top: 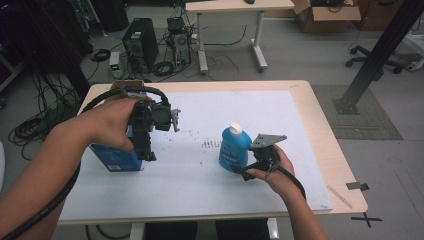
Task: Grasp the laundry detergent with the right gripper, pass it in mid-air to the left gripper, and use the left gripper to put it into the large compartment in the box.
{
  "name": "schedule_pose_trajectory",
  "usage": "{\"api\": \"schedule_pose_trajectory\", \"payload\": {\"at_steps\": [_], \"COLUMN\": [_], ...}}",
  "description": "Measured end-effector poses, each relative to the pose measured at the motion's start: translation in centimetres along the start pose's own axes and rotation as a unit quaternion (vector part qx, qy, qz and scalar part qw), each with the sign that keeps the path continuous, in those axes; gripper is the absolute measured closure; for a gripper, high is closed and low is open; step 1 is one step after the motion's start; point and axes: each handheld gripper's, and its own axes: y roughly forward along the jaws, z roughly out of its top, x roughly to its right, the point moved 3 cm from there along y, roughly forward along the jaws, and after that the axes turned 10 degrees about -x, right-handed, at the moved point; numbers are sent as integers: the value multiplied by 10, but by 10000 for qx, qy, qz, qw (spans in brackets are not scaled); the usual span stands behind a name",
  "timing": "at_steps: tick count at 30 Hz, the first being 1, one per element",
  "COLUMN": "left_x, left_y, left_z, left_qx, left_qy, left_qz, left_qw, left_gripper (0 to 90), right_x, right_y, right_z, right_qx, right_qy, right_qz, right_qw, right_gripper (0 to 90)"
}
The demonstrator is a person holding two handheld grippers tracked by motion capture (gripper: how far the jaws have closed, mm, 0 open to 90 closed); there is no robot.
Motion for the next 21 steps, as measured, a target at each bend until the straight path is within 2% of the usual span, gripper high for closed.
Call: {"api": "schedule_pose_trajectory", "payload": {"at_steps": [8, 14, 18, 21], "left_x": [0, 0, 0, 0], "left_y": [0, 0, 1, 2], "left_z": [-1, -2, -4, -5], "left_qx": [16, 20, 20, 13], "left_qy": [-27, 1, -35, -40], "left_qz": [-1, 5, -15, -10], "left_qw": [10000, 10000, 10000, 10000], "left_gripper": [5, 5, 6, 7], "right_x": [-2, -3, -4, -4], "right_y": [6, 8, 9, 9], "right_z": [1, 2, 2, 2], "right_qx": [383, 508, 596, 656], "right_qy": [-8, 39, 3, -10], "right_qz": [-54, -126, -199, -235], "right_qw": [9993, 9986, 9980, 9976], "right_gripper": [18, 40, 120, 133]}}
